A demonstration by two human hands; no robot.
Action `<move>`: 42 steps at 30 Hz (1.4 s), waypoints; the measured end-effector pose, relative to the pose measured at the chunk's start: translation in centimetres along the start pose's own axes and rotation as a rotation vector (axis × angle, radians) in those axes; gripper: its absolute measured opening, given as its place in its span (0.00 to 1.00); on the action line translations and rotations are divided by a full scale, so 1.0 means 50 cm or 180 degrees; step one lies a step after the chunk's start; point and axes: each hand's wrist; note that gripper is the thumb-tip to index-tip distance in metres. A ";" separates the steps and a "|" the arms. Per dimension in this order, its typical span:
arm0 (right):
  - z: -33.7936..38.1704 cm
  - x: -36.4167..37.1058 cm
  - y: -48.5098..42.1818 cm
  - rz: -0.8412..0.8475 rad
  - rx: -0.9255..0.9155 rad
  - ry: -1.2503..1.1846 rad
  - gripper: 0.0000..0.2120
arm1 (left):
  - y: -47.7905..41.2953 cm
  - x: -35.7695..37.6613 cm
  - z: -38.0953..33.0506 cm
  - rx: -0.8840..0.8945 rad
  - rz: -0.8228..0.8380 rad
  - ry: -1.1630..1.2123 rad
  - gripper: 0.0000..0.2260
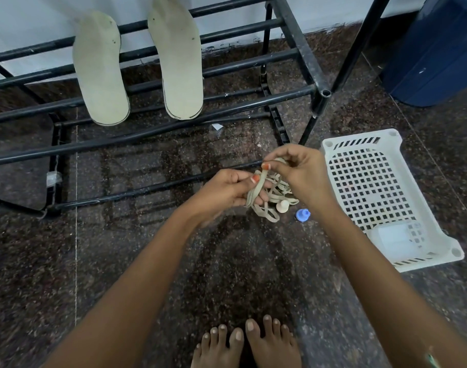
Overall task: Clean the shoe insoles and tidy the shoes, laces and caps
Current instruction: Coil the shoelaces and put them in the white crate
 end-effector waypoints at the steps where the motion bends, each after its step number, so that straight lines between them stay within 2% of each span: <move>1: -0.001 0.000 0.000 -0.0075 0.0029 -0.0167 0.12 | 0.005 0.001 -0.003 0.0016 0.0138 0.0217 0.11; 4: -0.003 0.008 0.006 -0.0265 0.0152 -0.0571 0.10 | 0.012 0.003 -0.010 0.0167 0.0396 0.0858 0.11; 8: -0.010 0.038 0.032 -0.0365 0.0656 -0.1436 0.13 | 0.012 0.005 -0.019 0.0436 0.0406 0.1751 0.13; 10: -0.012 0.053 0.045 -0.0265 0.0700 -0.1303 0.13 | 0.010 0.005 -0.021 0.0525 0.0346 0.2064 0.13; 13: -0.010 0.061 0.054 -0.0037 0.0537 -0.0675 0.08 | 0.001 0.002 -0.020 0.0618 0.0054 0.2250 0.10; 15: -0.007 0.059 0.055 0.0199 0.0288 -0.0110 0.06 | -0.003 0.002 -0.018 0.0636 -0.0115 0.2225 0.09; 18: -0.002 0.054 0.057 0.0564 -0.0156 0.0710 0.09 | -0.008 0.002 -0.015 0.0618 -0.0341 0.2045 0.09; 23: 0.011 0.046 0.055 0.0704 -0.0382 0.0937 0.06 | -0.019 -0.001 -0.006 0.0508 -0.0892 0.0971 0.09; 25: 0.016 0.039 0.046 0.0677 -0.0475 0.0951 0.06 | -0.019 0.001 0.001 0.0401 -0.0974 0.0427 0.10; 28: 0.016 0.025 0.027 0.0543 -0.0319 0.0835 0.06 | -0.013 0.007 0.004 0.0285 -0.0879 -0.0213 0.10; 31: 0.014 0.012 0.014 0.0423 -0.0169 0.0541 0.08 | -0.006 0.011 -0.002 0.0147 -0.0488 -0.0186 0.11; 37: 0.003 0.005 0.000 0.0031 0.0062 -0.0034 0.12 | 0.004 0.002 -0.010 0.0060 -0.0043 0.0210 0.14; 42: -0.011 0.015 0.009 -0.0200 0.0346 -0.0408 0.10 | 0.003 0.005 -0.011 0.0274 0.0062 0.0926 0.13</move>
Point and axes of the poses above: each hand's wrist, its own y-axis away from the middle knuckle, its own x-axis out of the palm, z = x × y, and after that the axes turned 13 degrees about -x, right-handed
